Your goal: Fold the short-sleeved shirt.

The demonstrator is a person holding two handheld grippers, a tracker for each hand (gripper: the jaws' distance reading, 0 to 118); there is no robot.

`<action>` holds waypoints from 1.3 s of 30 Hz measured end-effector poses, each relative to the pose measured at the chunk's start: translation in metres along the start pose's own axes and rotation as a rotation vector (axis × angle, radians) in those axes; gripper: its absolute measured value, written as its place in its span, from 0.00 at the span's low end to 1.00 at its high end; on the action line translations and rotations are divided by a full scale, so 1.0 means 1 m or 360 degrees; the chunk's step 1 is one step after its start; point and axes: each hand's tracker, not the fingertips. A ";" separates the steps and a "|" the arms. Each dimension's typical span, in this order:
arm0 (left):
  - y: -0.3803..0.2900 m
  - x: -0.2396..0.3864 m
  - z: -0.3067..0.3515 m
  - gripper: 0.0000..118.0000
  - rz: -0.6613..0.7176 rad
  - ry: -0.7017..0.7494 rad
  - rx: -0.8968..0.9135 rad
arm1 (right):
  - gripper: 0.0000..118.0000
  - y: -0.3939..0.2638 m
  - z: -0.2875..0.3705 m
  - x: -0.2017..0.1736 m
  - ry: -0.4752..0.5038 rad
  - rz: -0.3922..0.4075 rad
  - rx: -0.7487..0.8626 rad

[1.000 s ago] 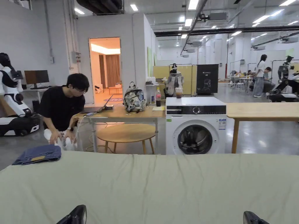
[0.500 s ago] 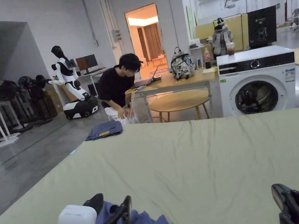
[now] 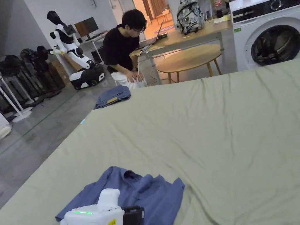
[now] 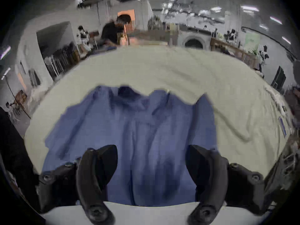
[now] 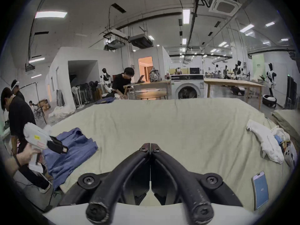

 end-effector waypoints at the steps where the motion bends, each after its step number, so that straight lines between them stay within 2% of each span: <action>1: -0.001 -0.004 -0.017 0.61 0.0007 0.0024 -0.0073 | 0.00 0.001 0.001 0.001 -0.0010 -0.0017 -0.0011; 3: -0.012 -0.030 -0.056 0.59 0.0107 0.0000 -0.0215 | 0.00 0.000 -0.002 0.005 -0.0015 -0.0047 -0.0033; 4: -0.015 -0.032 -0.046 0.58 0.0140 -0.0040 -0.0046 | 0.00 0.000 -0.002 0.007 -0.0014 -0.0053 -0.0039; 5: -0.017 -0.028 -0.034 0.54 0.0141 -0.0021 -0.0007 | 0.00 0.000 0.001 0.006 -0.0021 -0.0056 -0.0044; 6: -0.018 -0.022 -0.029 0.45 0.0133 -0.0009 -0.0055 | 0.00 -0.001 0.001 0.007 -0.0034 -0.0060 -0.0047; 8: -0.016 -0.023 -0.027 0.11 0.0126 -0.0057 -0.0063 | 0.00 -0.002 0.001 0.009 -0.0025 -0.0086 -0.0048; 9: -0.014 -0.023 -0.026 0.00 0.0139 -0.0063 -0.0065 | 0.00 -0.002 0.003 0.008 -0.0014 -0.0099 -0.0057; 11: -0.013 -0.019 -0.024 0.00 0.0152 -0.0008 -0.0048 | 0.00 -0.002 0.007 0.008 -0.0006 -0.0107 -0.0057; 12: -0.013 -0.023 -0.023 0.00 0.0201 -0.0049 -0.0056 | 0.00 -0.002 0.009 0.008 0.0004 -0.0112 -0.0052; 14: 0.004 -0.020 0.005 0.00 0.0284 -0.0038 0.0060 | 0.00 0.000 0.014 0.010 0.0028 -0.0109 -0.0041; 17: 0.051 -0.038 0.069 0.00 0.0409 -0.0027 0.0378 | 0.00 0.004 0.012 0.013 0.0043 -0.0128 -0.0039; 21: 0.138 -0.044 0.163 0.00 0.0338 0.0059 0.0721 | 0.00 0.006 0.020 0.021 0.0108 -0.0287 0.0024; 22: 0.159 -0.046 0.180 0.00 0.0334 0.0016 0.0779 | 0.00 0.006 0.022 0.024 0.0115 -0.0309 0.0029; 25: 0.215 -0.025 0.226 0.00 0.0167 0.0115 0.0925 | 0.00 0.006 0.029 0.031 0.0080 -0.0302 0.0044; 28: 0.256 0.009 0.241 0.00 -0.0076 0.0250 0.1049 | 0.00 0.007 0.039 0.041 0.0010 -0.0287 0.0066; 31: 0.256 0.048 0.206 0.00 -0.0092 0.0060 0.0929 | 0.00 0.005 0.046 0.057 -0.0032 -0.0353 0.0087; 33: 0.241 0.089 0.169 0.00 -0.0031 -0.0146 0.0804 | 0.00 0.005 0.051 0.065 -0.0060 -0.0381 0.0101; 35: 0.214 0.139 0.127 0.00 -0.0068 -0.0267 0.0696 | 0.00 0.006 0.058 0.072 -0.0079 -0.0388 0.0105; 39: 0.133 0.260 0.043 0.00 -0.0087 -0.0755 0.0380 | 0.00 0.008 0.078 0.086 -0.0180 -0.0360 0.0146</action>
